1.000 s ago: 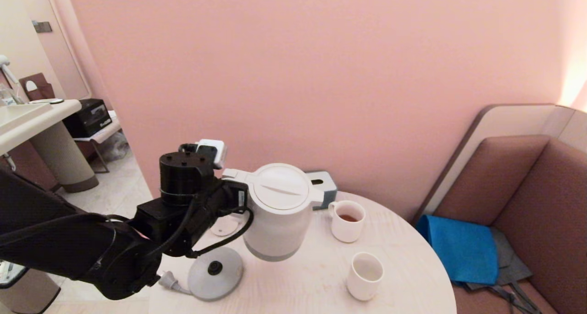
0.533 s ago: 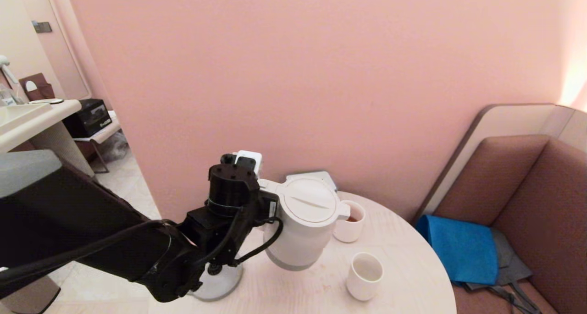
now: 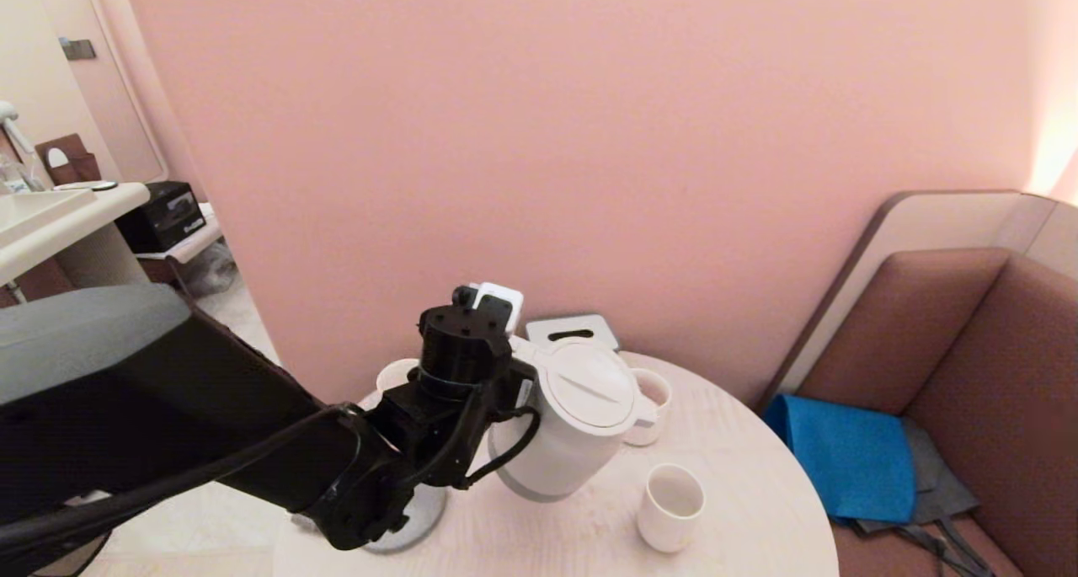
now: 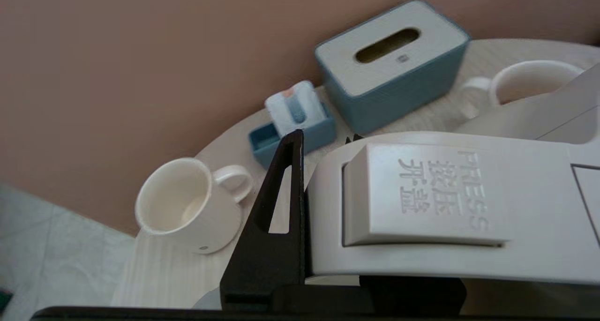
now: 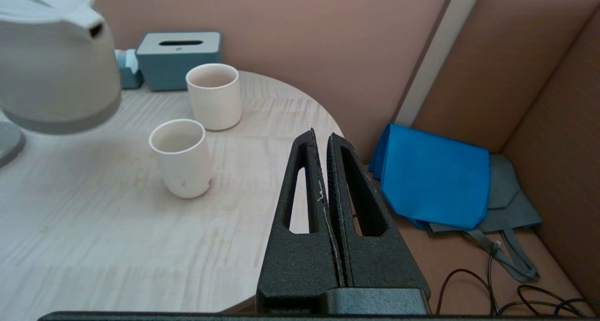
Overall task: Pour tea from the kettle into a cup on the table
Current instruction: Pour water into the cup
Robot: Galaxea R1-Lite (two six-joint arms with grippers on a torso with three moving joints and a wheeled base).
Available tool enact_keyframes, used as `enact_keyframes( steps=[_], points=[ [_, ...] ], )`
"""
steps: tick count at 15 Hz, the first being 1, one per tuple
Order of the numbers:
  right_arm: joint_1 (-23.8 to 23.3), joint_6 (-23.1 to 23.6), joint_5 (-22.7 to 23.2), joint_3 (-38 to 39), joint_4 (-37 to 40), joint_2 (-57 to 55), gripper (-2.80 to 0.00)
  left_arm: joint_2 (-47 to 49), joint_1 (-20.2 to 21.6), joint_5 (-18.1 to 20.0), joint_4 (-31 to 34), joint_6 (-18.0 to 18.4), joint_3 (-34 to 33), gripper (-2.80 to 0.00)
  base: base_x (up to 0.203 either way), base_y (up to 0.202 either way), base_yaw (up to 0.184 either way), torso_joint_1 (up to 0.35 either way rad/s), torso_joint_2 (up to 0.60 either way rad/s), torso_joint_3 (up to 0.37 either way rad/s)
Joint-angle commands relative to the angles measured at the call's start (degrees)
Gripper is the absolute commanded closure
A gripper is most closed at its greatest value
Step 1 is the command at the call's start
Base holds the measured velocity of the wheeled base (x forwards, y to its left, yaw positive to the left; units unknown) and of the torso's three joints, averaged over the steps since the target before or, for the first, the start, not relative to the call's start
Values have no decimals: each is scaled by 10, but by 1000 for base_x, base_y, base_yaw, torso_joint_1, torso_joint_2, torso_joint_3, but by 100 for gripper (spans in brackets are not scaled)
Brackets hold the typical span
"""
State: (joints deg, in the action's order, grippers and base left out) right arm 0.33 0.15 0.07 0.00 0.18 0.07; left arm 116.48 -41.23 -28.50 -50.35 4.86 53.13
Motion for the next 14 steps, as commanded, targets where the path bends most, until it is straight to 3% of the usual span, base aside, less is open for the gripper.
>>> enact_keyframes(
  steps=[1,11,14],
  points=[
    [0,0,0,0,0,-1,0,13,-12,-2,-4,4,11,0,0,0,0,0,0,0],
    [0,0,0,0,0,-1,0,46,-25,-3,-4,81,18,0,0,0,0,0,0,0],
    [0,0,0,0,0,-1,0,59,-26,-3,-4,103,50,0,0,0,0,0,0,0]
  ],
)
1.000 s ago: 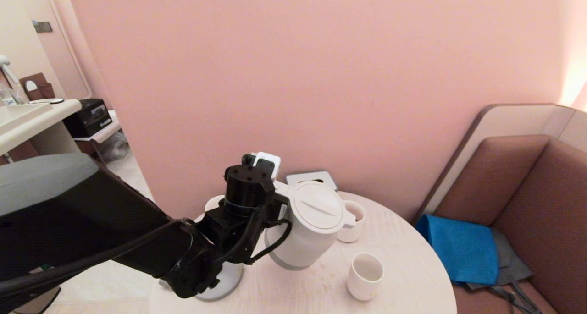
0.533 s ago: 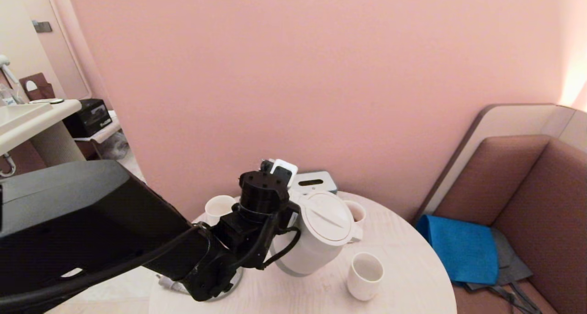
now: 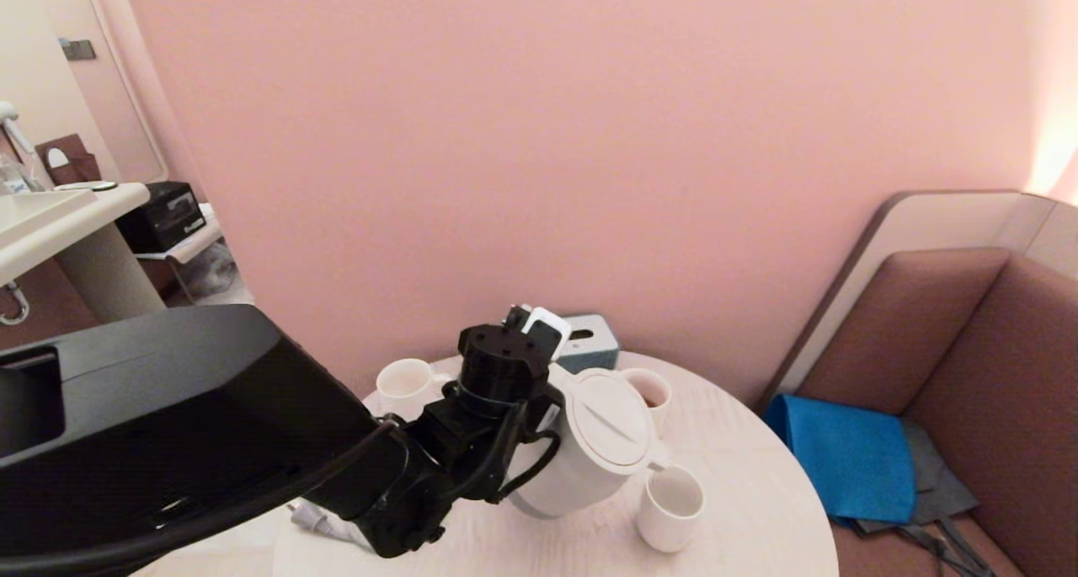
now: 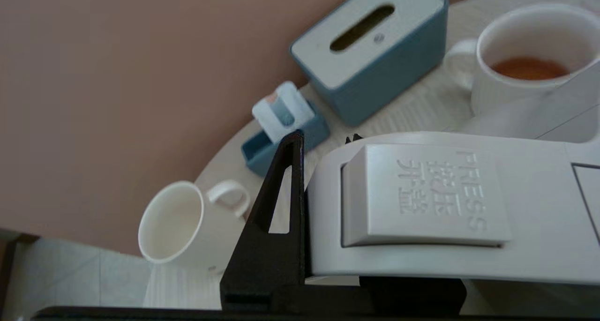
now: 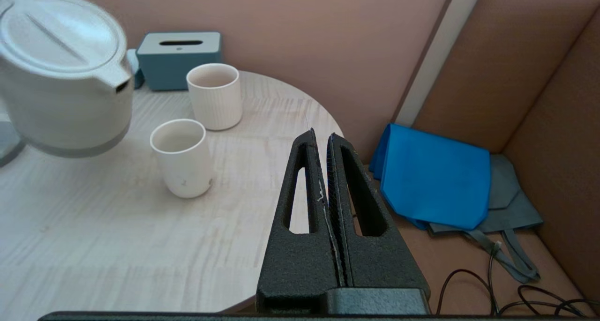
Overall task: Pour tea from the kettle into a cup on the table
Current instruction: Pour water into the cup
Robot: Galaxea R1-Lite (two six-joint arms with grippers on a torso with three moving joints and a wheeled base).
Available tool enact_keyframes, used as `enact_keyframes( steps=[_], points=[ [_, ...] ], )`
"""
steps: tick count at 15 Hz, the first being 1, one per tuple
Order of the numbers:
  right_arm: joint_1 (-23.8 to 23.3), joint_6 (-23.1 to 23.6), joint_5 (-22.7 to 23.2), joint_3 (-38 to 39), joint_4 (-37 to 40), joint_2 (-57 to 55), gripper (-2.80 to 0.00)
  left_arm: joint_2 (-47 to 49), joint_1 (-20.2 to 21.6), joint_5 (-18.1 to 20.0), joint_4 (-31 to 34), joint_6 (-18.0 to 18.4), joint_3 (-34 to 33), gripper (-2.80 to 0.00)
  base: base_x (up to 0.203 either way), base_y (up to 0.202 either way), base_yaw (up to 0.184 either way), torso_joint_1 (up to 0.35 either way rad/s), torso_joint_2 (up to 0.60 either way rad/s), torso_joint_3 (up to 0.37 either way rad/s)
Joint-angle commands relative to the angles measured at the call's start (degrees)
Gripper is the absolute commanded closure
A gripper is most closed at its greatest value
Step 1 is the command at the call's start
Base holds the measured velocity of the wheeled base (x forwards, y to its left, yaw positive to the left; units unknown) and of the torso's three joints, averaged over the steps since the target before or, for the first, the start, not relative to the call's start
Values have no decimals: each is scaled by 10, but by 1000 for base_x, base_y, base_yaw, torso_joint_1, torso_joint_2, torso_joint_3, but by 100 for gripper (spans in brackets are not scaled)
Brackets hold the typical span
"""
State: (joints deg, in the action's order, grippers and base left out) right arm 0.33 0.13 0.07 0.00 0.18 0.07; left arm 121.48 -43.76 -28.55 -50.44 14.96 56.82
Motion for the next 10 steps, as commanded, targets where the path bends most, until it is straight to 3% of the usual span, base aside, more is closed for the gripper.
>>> enact_keyframes(
  steps=[1,10],
  points=[
    [0,0,0,0,0,-1,0,14,-1,-2,-1,3,30,0,0,0,0,0,0,0],
    [0,0,0,0,0,-1,0,51,-5,-5,23,55,99,0,0,0,0,0,0,0]
  ],
)
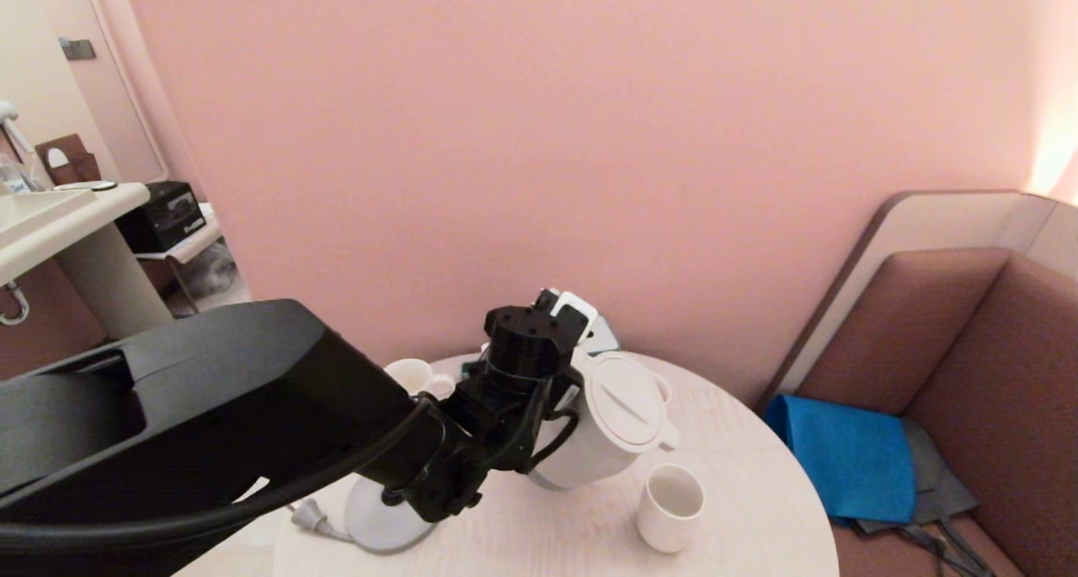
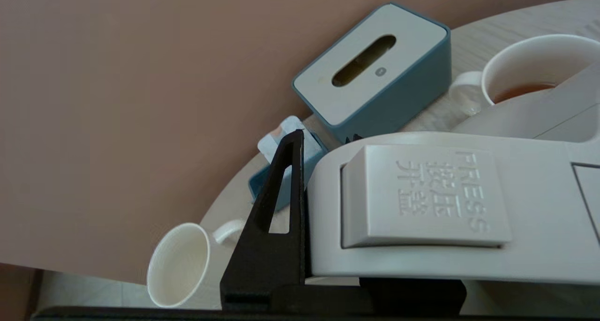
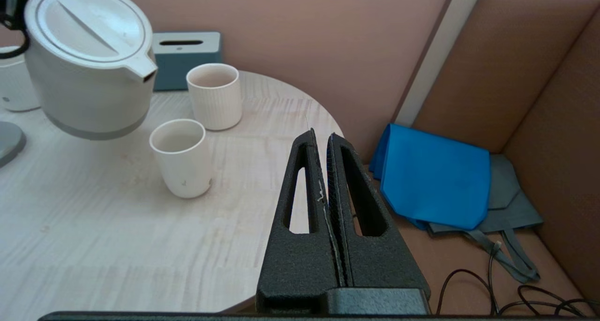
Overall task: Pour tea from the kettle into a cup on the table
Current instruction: Pour water into the cup
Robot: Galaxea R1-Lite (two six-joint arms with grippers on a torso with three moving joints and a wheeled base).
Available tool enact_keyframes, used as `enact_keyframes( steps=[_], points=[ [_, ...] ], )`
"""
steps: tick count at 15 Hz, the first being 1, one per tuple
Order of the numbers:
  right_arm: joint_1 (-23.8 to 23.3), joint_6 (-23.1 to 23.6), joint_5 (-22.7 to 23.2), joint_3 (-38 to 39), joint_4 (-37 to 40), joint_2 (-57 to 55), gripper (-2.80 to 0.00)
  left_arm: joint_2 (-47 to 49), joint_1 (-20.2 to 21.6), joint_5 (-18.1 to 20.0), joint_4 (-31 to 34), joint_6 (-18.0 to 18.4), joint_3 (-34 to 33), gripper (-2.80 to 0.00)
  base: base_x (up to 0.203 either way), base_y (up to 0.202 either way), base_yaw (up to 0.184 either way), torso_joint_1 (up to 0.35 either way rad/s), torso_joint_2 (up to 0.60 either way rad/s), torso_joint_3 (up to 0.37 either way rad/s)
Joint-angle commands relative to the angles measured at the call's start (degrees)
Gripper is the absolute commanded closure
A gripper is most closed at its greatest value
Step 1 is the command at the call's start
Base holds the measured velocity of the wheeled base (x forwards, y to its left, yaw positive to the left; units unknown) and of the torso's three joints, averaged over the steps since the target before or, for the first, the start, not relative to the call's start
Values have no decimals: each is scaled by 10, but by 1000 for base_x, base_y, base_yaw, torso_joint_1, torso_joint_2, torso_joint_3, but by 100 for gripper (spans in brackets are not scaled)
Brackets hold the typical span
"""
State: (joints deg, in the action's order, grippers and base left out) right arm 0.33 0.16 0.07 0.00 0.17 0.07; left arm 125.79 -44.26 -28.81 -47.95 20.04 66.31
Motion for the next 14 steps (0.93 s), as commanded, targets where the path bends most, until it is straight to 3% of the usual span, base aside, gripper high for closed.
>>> enact_keyframes(
  steps=[1,8,14],
  points=[
    [0,0,0,0,0,-1,0,12,0,-2,-4,18,6,0,0,0,0,0,0,0],
    [0,0,0,0,0,-1,0,24,-1,-2,-4,88,36,0,0,0,0,0,0,0],
    [0,0,0,0,0,-1,0,24,-5,-2,-5,122,37,0,0,0,0,0,0,0]
  ],
)
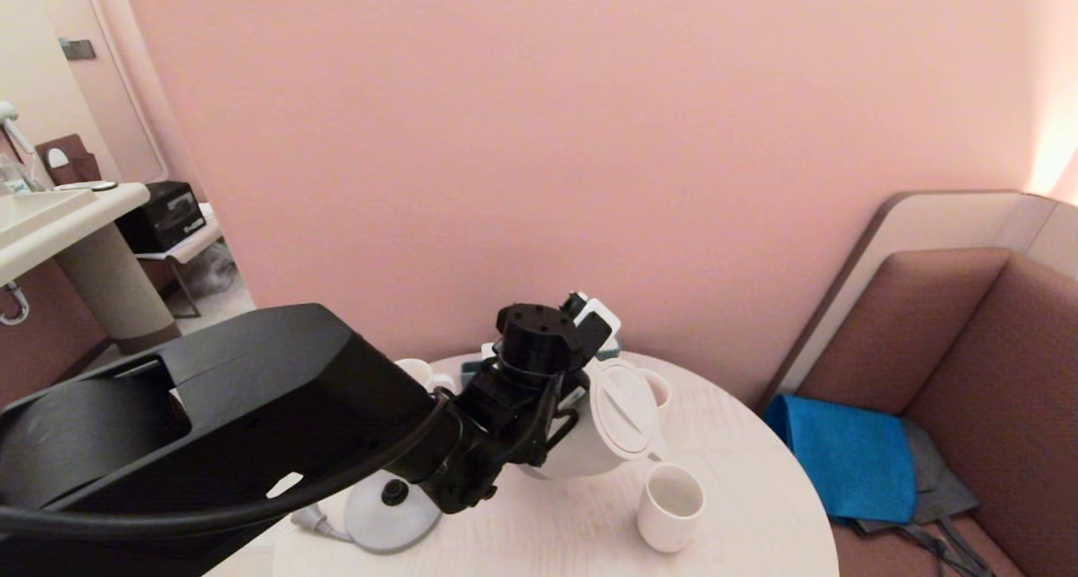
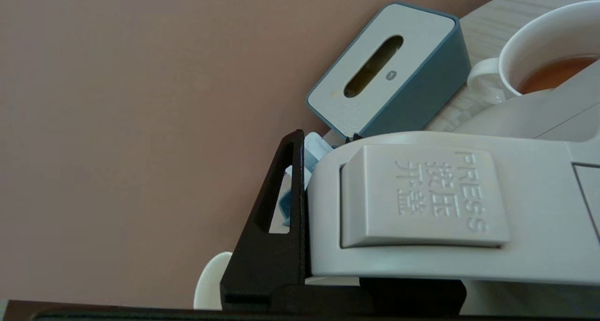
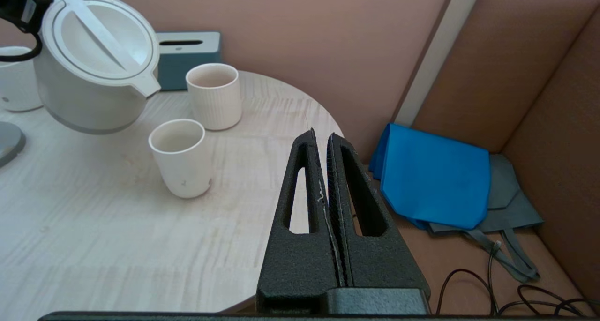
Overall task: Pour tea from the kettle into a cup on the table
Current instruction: Pour water into the cup
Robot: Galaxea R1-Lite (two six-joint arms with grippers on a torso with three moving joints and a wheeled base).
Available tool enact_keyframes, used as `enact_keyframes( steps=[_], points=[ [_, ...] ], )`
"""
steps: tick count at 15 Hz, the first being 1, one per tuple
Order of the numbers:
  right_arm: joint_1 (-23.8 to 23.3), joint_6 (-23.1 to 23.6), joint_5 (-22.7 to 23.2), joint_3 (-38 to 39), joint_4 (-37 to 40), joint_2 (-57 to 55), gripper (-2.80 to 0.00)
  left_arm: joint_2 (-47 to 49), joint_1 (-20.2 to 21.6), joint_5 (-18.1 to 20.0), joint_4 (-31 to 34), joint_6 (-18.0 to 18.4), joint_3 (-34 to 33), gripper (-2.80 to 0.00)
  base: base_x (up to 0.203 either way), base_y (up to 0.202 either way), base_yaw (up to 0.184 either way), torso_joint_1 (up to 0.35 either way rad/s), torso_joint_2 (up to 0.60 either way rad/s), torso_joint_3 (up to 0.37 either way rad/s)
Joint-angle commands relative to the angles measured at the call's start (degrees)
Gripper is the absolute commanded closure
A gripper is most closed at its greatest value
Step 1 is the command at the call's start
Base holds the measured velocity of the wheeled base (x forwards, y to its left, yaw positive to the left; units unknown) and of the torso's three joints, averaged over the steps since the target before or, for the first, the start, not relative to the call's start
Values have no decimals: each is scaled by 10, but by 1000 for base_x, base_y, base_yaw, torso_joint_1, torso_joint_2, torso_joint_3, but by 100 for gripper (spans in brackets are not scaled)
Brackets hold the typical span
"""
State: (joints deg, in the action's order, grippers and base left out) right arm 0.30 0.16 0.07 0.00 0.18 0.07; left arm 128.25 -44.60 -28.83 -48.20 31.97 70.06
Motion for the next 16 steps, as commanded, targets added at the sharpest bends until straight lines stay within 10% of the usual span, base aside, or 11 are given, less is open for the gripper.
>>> enact_keyframes(
  steps=[1,16],
  points=[
    [0,0,0,0,0,-1,0,0,-4,-2,-2,6,5,0,0,0,0,0,0,0],
    [0,0,0,0,0,-1,0,1,-25,-3,24,93,55,0,0,0,0,0,0,0]
  ],
)
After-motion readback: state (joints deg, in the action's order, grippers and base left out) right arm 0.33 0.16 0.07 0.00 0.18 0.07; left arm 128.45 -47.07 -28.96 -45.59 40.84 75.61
